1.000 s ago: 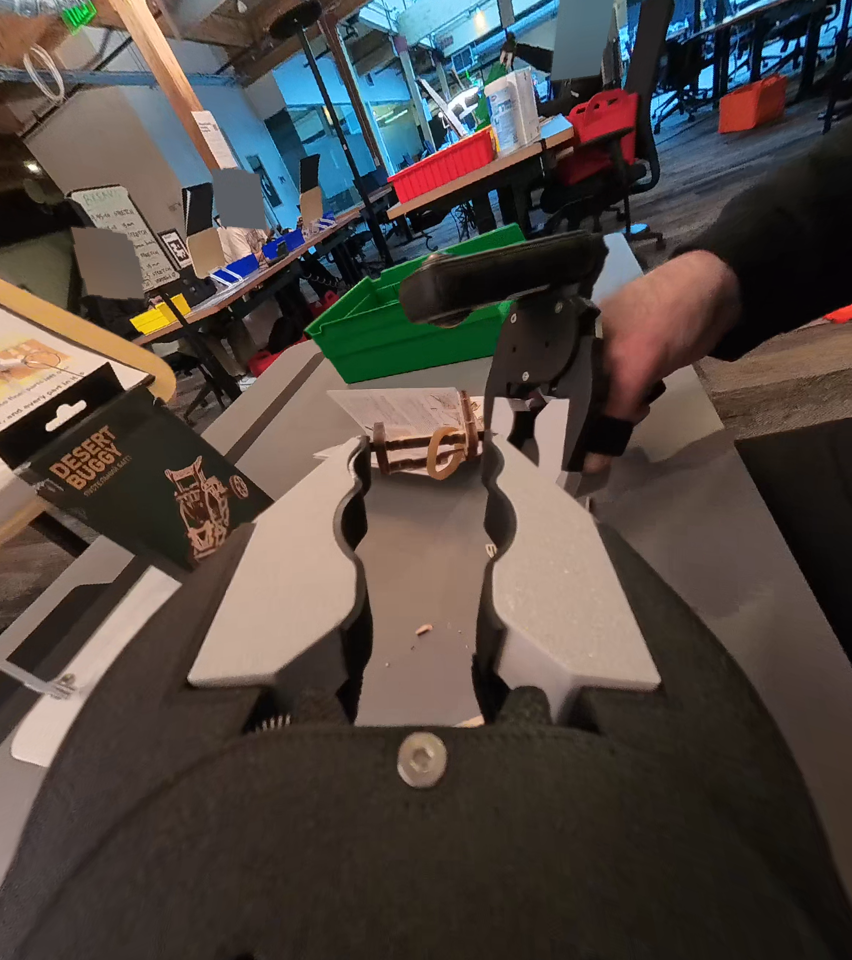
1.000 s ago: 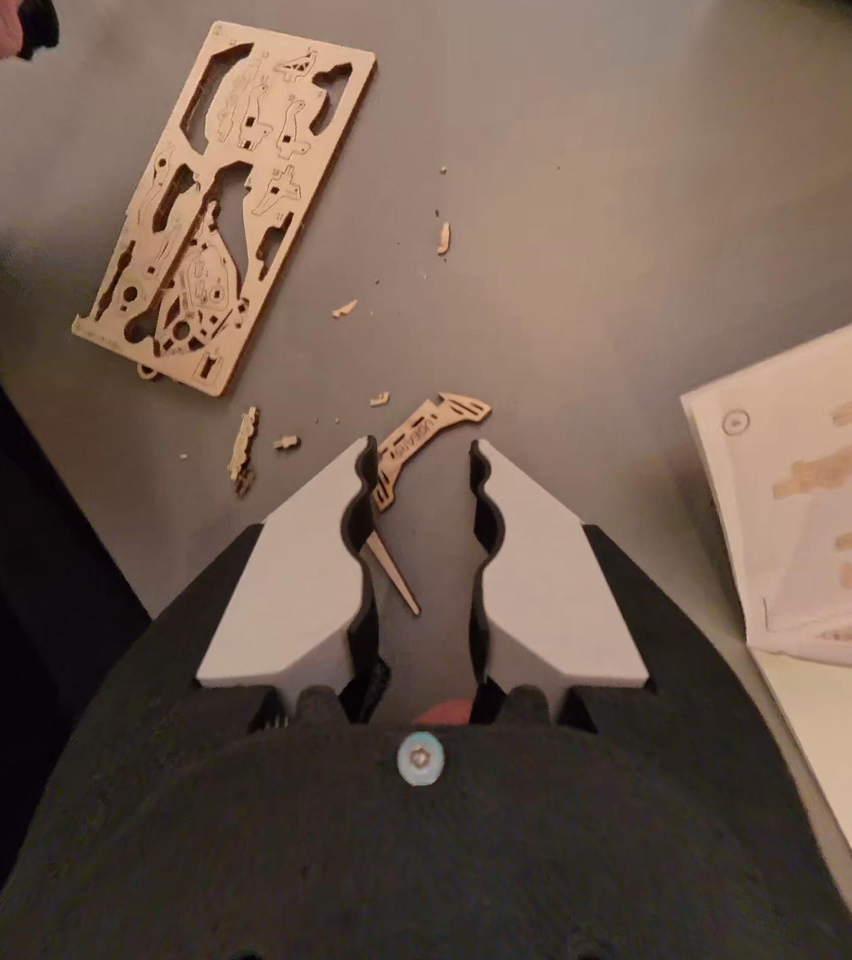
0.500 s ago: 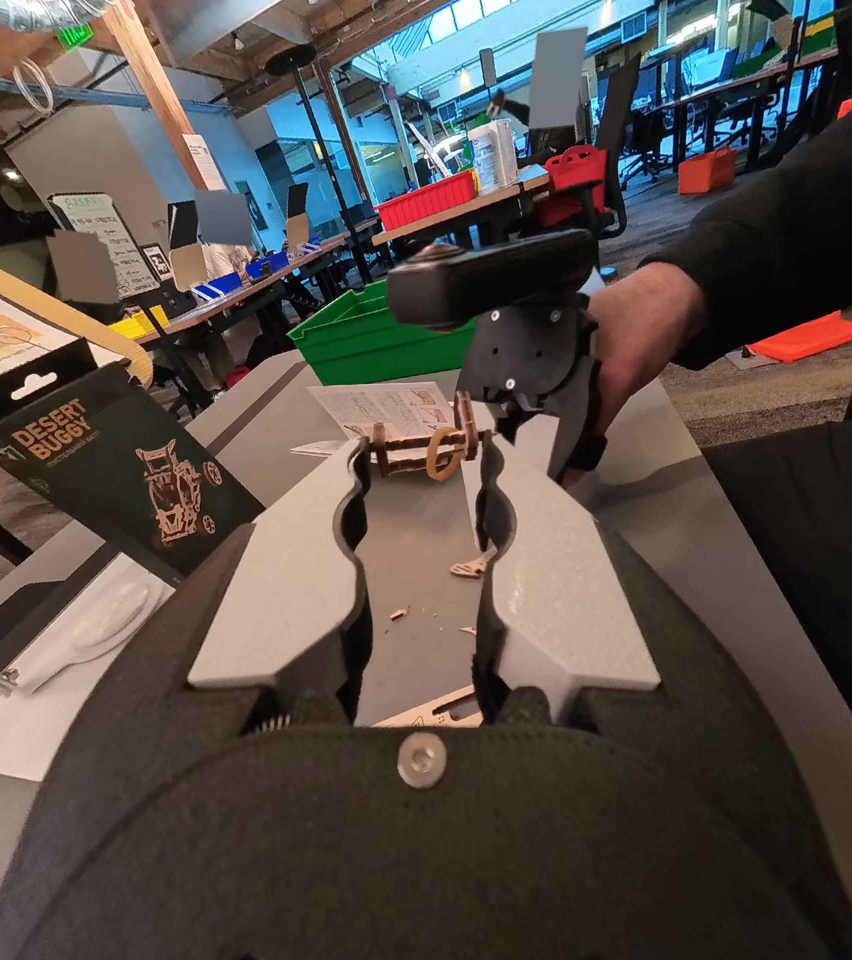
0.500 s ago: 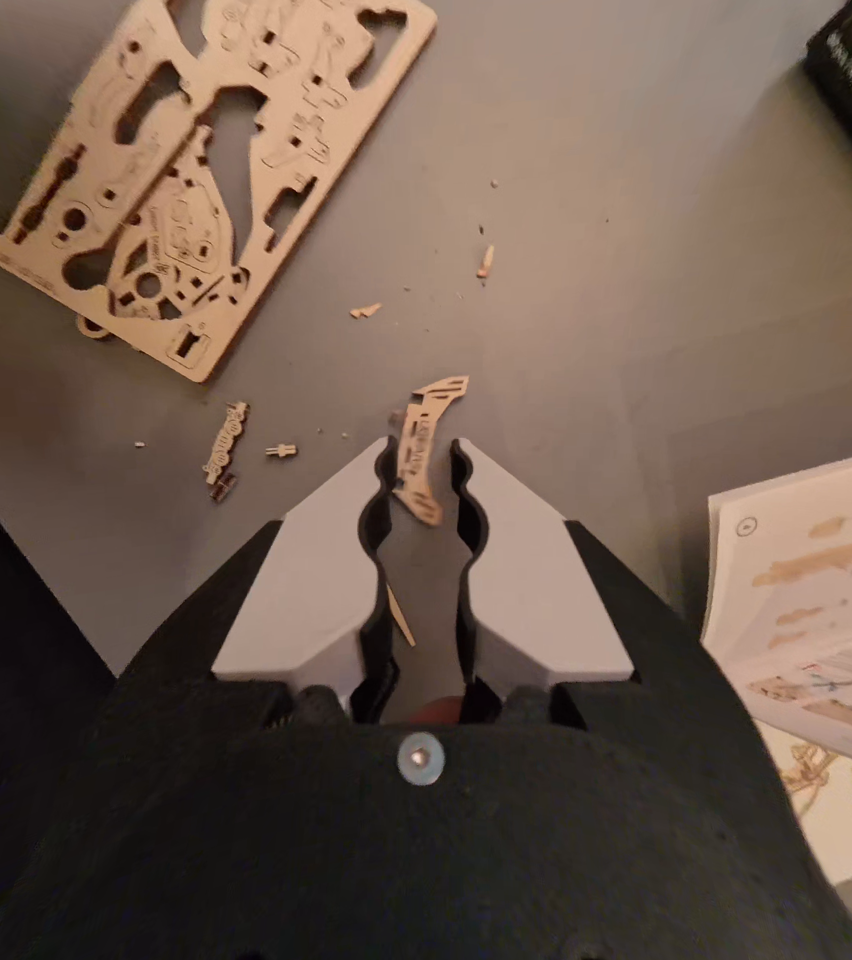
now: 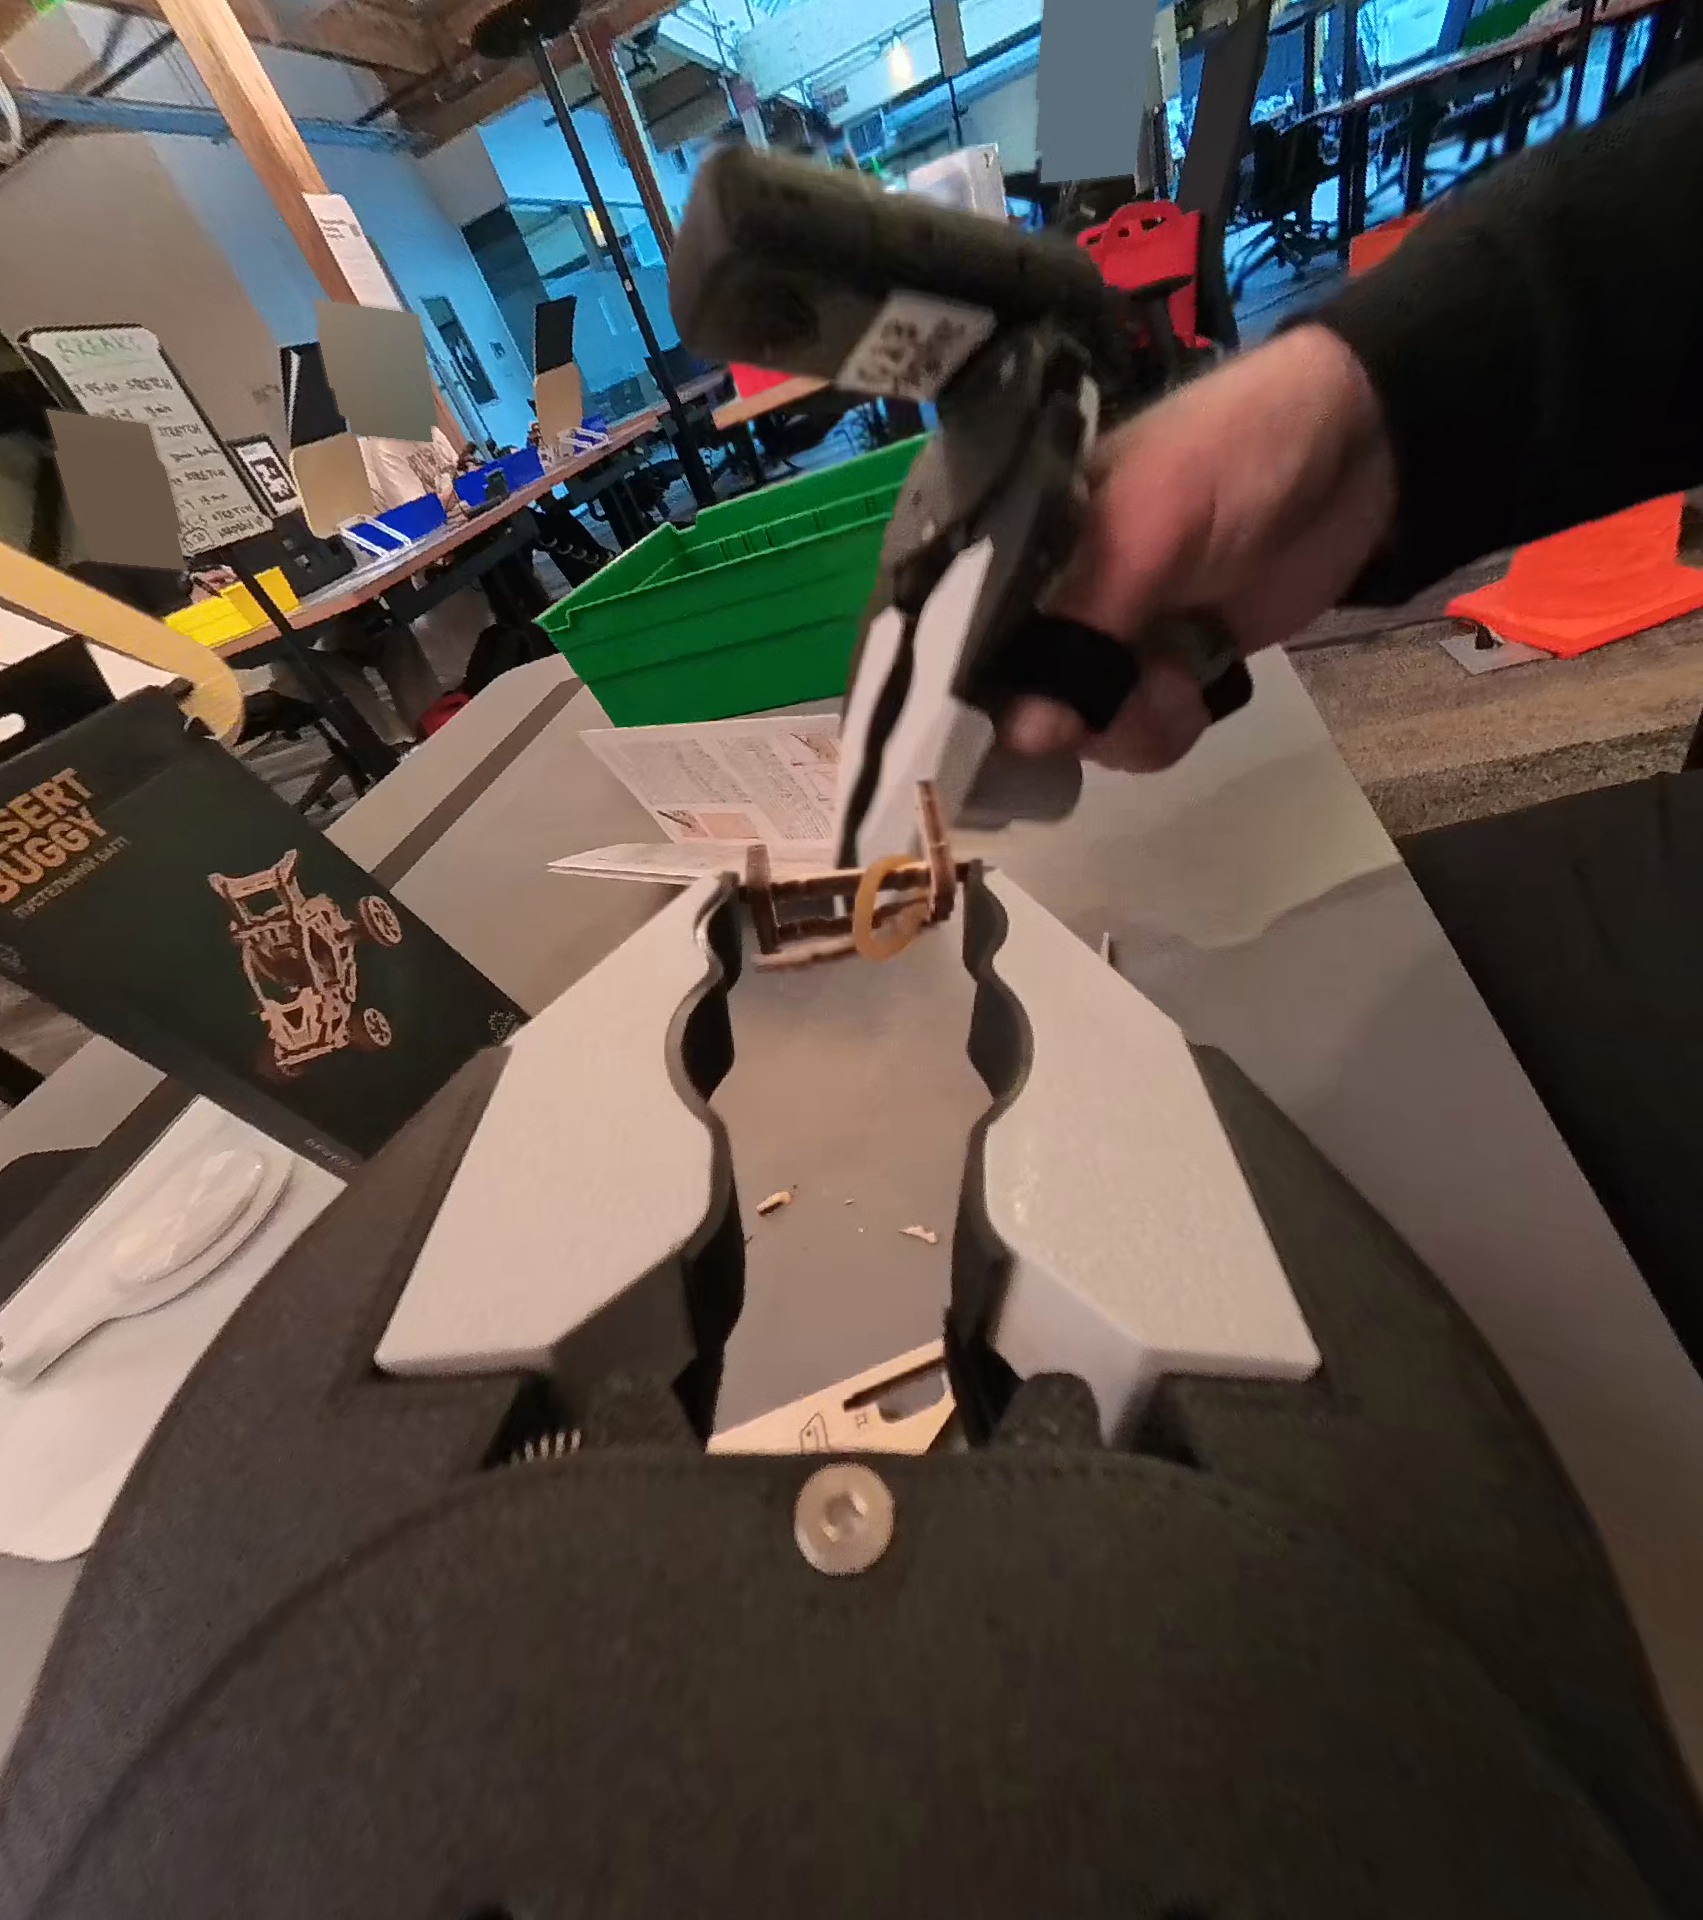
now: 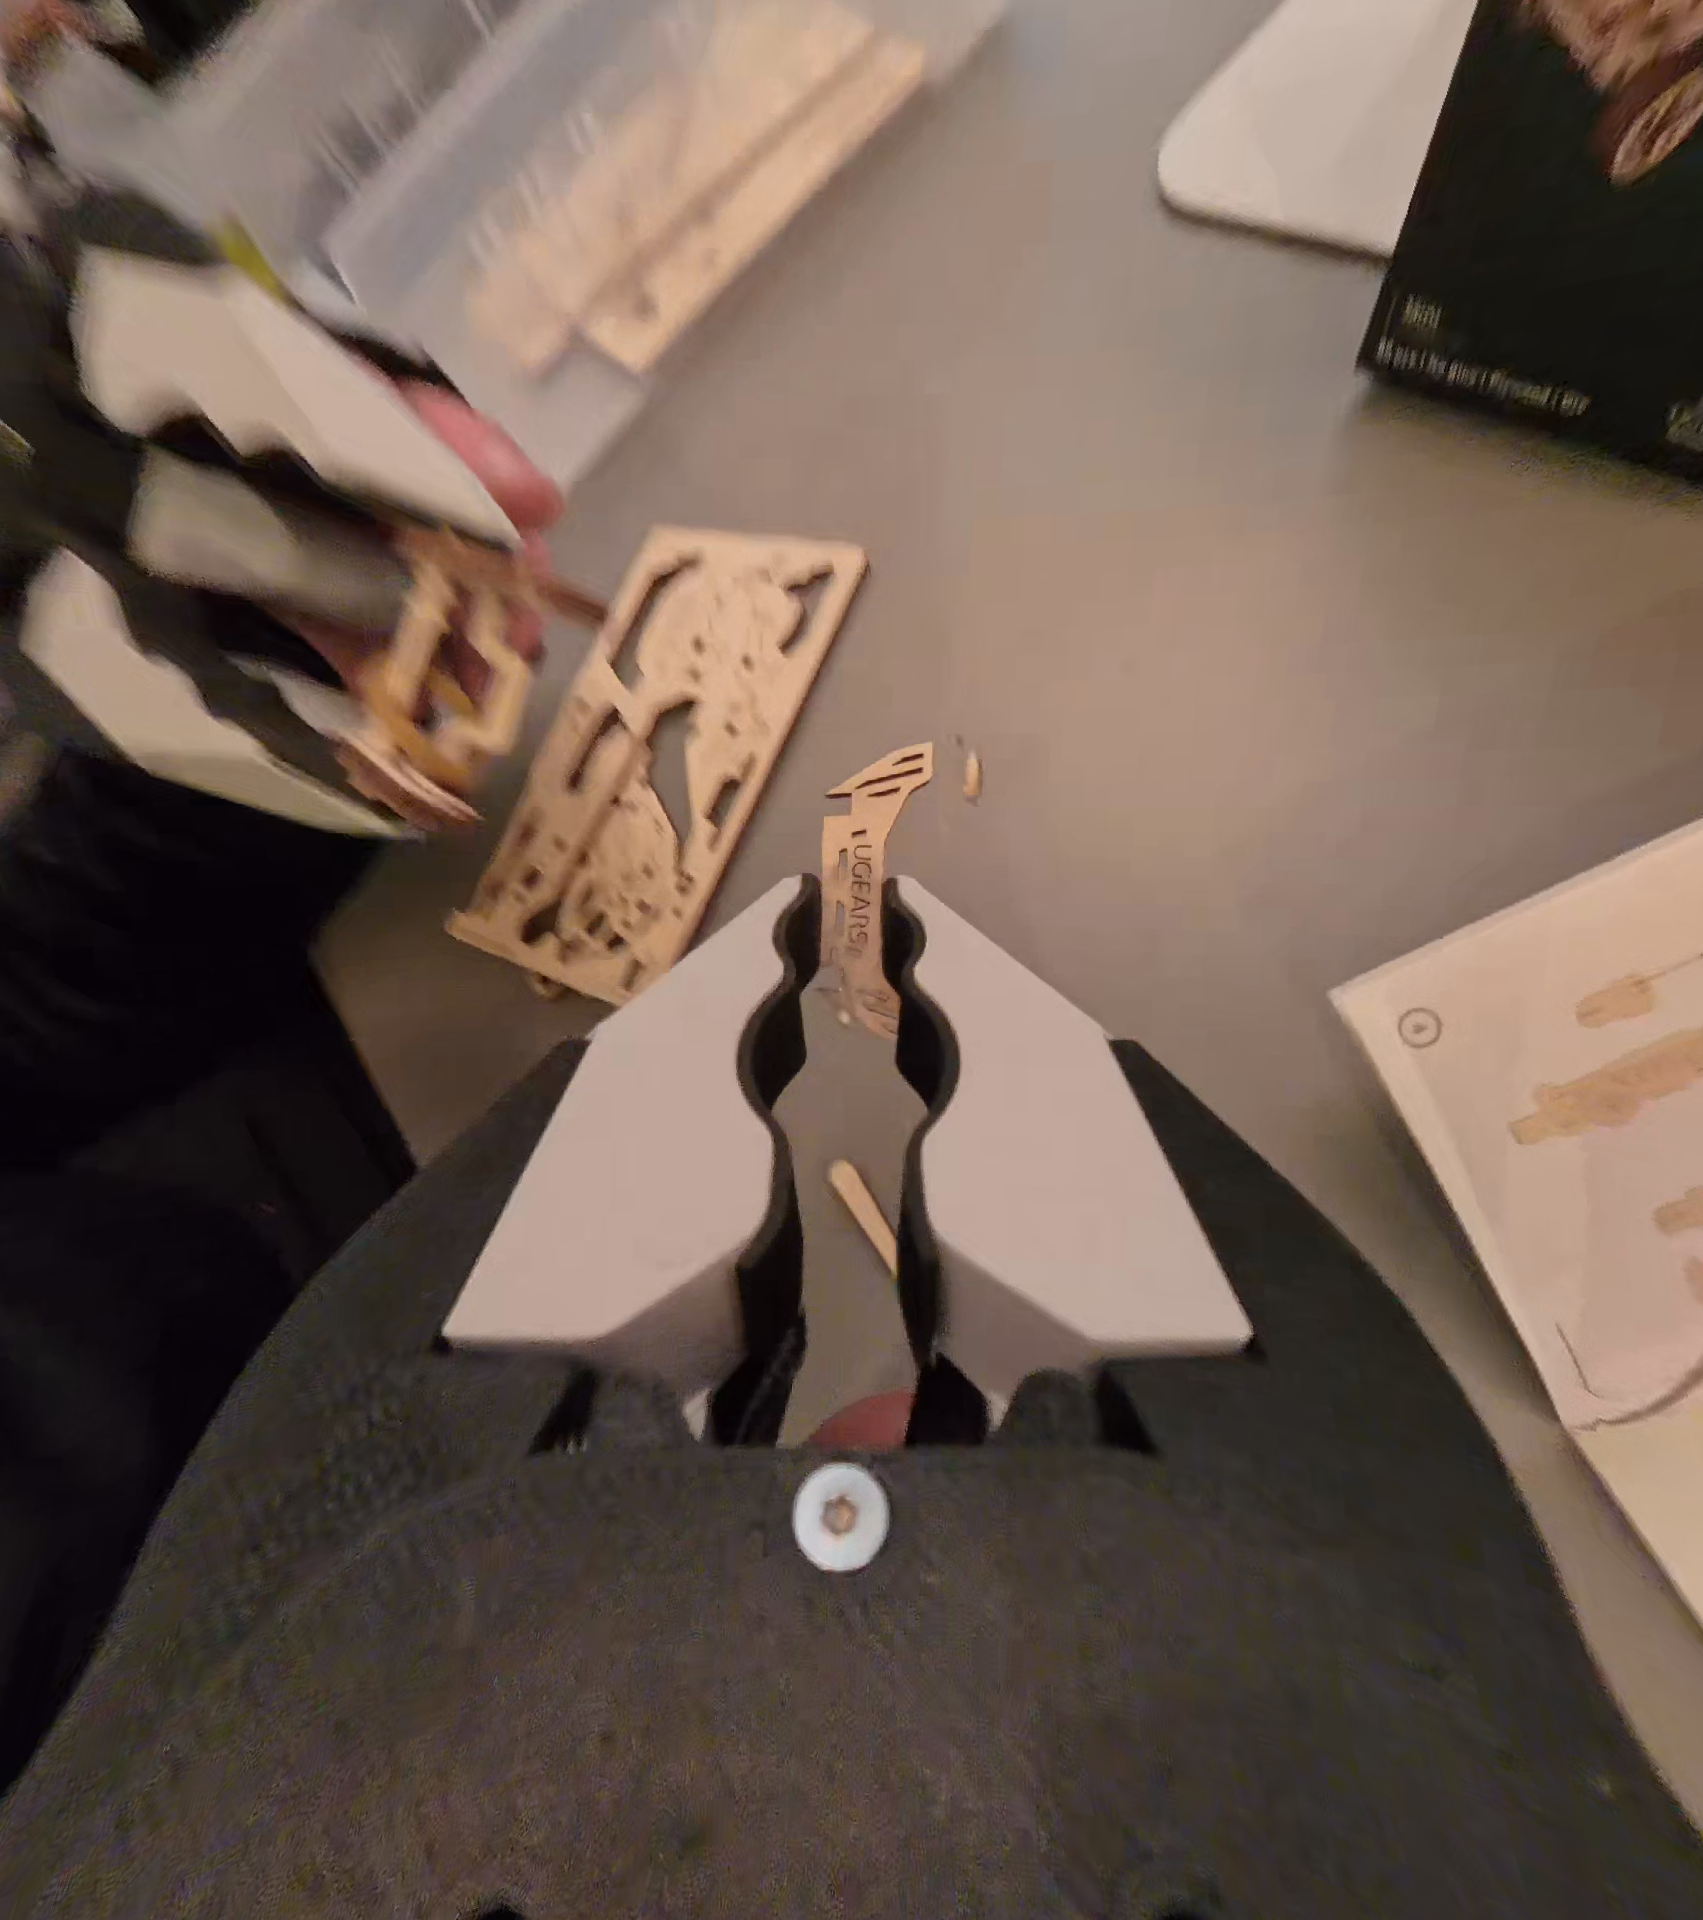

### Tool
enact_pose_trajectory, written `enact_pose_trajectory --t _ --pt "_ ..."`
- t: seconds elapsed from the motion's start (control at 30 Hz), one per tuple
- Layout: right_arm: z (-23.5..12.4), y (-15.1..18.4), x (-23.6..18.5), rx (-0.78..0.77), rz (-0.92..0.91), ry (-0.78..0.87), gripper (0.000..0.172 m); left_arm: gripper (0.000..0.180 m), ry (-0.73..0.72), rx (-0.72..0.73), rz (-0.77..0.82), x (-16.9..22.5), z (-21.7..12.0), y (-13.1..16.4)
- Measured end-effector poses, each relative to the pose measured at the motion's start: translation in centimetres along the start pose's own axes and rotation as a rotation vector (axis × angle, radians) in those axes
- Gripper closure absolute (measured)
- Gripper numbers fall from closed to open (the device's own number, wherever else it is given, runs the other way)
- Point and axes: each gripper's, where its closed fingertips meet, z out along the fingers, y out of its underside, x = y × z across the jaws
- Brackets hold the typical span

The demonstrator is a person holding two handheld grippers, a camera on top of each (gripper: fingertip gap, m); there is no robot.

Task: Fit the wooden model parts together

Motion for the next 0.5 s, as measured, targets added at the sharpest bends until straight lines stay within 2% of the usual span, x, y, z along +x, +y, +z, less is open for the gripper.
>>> enact_pose_trajectory --t 0.17,0.5 --pt "-1.7 -2.5 -1.4 0.075 0.072 -0.052 0.163 0.140 -0.013 -0.020 0.026 0.2 0.7 0.1" --pt "-1.8 -2.8 -2.7 0.097 0.160 -0.119 0.164 0.140 -0.027 -0.023 0.073 0.5 1.1 -0.2"
